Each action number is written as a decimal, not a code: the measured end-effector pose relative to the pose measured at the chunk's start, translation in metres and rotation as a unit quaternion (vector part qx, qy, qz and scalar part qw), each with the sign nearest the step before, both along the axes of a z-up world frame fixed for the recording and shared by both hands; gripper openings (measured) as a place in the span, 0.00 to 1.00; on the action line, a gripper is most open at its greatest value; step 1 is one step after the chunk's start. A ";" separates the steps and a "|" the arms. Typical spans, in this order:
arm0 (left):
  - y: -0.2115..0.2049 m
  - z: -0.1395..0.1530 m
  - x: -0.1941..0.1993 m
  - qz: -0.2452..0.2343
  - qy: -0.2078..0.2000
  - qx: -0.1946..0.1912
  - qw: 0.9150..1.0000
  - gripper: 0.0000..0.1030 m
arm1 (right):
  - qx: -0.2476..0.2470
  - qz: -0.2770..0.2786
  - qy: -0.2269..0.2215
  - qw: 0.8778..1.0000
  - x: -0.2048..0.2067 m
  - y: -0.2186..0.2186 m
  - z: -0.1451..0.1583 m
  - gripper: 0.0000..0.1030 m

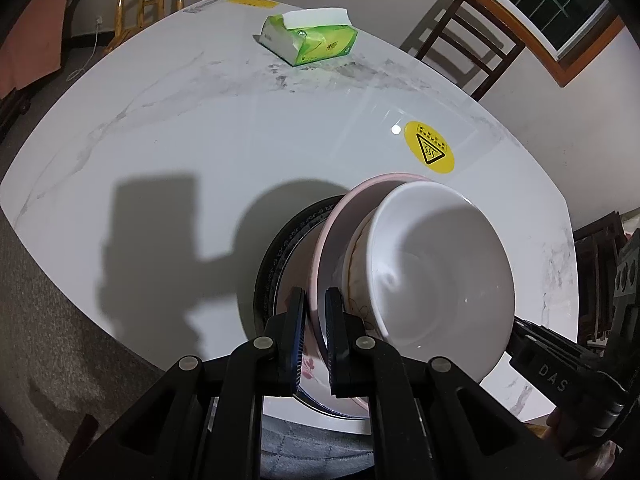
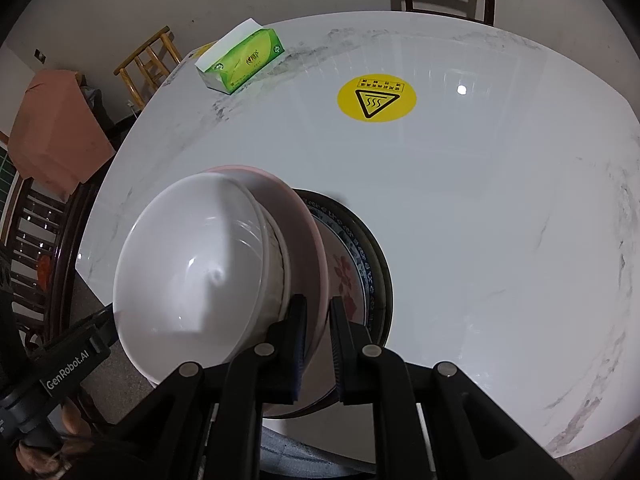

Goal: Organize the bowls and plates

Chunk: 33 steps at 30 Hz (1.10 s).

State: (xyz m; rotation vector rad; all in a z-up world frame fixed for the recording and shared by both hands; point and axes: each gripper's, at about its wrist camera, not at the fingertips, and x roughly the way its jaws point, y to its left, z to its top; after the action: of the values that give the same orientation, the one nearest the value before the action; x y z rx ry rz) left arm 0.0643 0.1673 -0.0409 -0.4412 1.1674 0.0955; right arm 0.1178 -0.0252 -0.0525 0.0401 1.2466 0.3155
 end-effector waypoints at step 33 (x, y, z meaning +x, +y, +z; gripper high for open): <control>0.000 0.010 -0.018 -0.010 -0.037 0.056 0.998 0.35 | -0.020 -0.008 -0.065 0.998 -0.024 -0.014 0.013 0.49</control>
State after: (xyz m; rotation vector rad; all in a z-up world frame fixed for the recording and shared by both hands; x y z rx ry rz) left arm 0.0458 0.1669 -0.0312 -0.3301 1.0878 0.1254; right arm 0.0936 -0.0387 -0.0392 -0.0053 1.1227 0.2747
